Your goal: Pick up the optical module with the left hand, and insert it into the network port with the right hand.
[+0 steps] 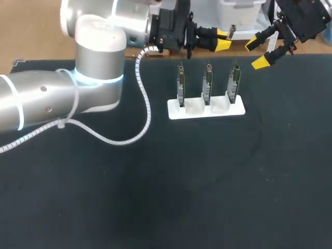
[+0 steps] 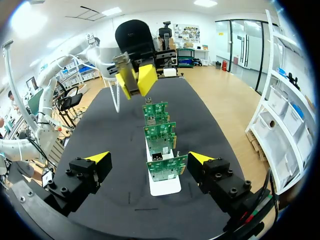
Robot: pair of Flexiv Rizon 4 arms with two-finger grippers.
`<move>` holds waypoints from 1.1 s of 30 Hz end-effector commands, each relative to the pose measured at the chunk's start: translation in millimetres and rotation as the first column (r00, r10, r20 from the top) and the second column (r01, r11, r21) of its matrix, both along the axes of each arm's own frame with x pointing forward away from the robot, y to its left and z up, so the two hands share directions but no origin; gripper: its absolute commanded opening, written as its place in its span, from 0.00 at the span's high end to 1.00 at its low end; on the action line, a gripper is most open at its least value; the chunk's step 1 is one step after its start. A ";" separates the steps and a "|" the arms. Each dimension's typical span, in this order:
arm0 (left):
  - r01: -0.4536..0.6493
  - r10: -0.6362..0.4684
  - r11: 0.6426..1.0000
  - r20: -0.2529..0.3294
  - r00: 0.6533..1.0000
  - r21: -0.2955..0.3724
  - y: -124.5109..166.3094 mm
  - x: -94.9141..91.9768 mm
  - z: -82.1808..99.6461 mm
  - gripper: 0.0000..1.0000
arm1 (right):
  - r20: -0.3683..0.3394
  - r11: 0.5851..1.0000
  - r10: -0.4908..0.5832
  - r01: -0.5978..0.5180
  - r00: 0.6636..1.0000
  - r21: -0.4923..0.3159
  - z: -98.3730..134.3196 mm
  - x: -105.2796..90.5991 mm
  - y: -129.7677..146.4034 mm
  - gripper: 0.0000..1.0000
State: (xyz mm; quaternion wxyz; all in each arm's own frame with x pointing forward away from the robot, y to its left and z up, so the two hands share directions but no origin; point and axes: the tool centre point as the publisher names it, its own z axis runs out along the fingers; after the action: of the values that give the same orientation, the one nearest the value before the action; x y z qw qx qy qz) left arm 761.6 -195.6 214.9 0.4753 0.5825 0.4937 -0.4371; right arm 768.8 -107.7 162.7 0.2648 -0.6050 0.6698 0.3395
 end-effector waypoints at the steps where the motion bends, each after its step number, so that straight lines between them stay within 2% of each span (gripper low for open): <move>1: -0.034 0.034 0.995 -0.005 0.999 -0.098 -1.9 -12.1 -11.5 1.00 | 0.002 1.000 -0.002 0.002 1.000 -0.001 0.0 -1.1 0.3 0.00; 5: -0.038 0.039 0.990 0.002 0.999 -0.137 -6.6 -19.9 -11.3 1.00 | 0.002 1.000 -0.002 0.002 1.000 -0.001 0.0 -1.1 0.3 0.00; 14: -0.046 0.049 0.989 0.014 0.999 -0.139 -15.0 -24.9 -1.5 1.00 | 0.002 1.000 -0.002 0.002 1.000 -0.001 0.0 -1.1 0.3 0.00; 19: -0.029 0.032 0.992 0.020 0.999 -0.119 -28.8 -17.3 2.4 1.00 | 0.002 1.000 -0.002 0.002 1.000 -0.001 0.0 -1.1 0.3 0.00; 23: -0.015 0.016 0.991 0.008 1.000 -0.137 -39.0 -7.2 0.1 1.00 | 0.002 1.000 -0.002 0.002 1.000 -0.001 0.0 -1.1 0.3 0.00; 33: 0.004 -0.009 0.993 -0.046 0.999 -0.117 -53.3 8.1 -10.5 1.00 | 0.002 1.000 -0.002 0.002 1.000 -0.001 0.0 -1.1 0.3 0.00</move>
State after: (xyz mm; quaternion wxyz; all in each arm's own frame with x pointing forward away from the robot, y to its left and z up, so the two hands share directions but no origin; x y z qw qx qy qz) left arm 756.4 -241.7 205.9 0.5109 0.5325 0.4867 -0.4675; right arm 768.8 -107.7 162.6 0.2647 -0.6050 0.6698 0.3395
